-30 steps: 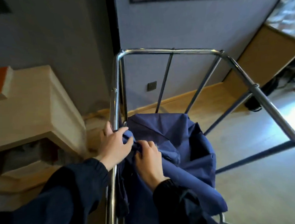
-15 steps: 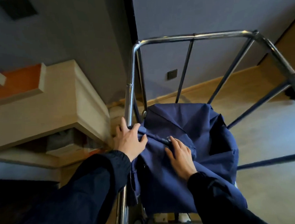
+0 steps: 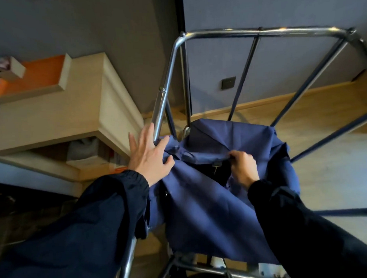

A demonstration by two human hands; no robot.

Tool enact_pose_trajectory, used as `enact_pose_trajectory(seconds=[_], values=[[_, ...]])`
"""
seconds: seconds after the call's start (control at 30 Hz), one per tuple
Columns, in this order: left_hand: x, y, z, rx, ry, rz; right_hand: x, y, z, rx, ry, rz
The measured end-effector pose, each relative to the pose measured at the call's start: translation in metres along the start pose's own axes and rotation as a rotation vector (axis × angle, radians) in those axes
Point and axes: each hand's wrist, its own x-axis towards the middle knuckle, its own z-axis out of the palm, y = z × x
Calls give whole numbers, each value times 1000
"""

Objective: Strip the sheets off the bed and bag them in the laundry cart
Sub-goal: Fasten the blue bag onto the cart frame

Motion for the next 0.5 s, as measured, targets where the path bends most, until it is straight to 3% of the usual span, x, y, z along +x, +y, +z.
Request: enact_pose_trajectory(seconds=[0.1, 0.2, 0.3, 0.37, 0.5], values=[[0, 9, -1, 59, 80, 152, 20, -39, -28, 53, 90, -136], [2, 39, -2, -89, 124, 237, 33, -76, -50, 231, 63, -195], [14, 70, -4, -221, 39, 79, 44, -96, -62, 351, -51, -223], [29, 75, -6, -255, 67, -66, 46, -97, -60, 431, -85, -229], [52, 72, -4, -277, 95, -34, 41, -82, -43, 747, -88, -148]])
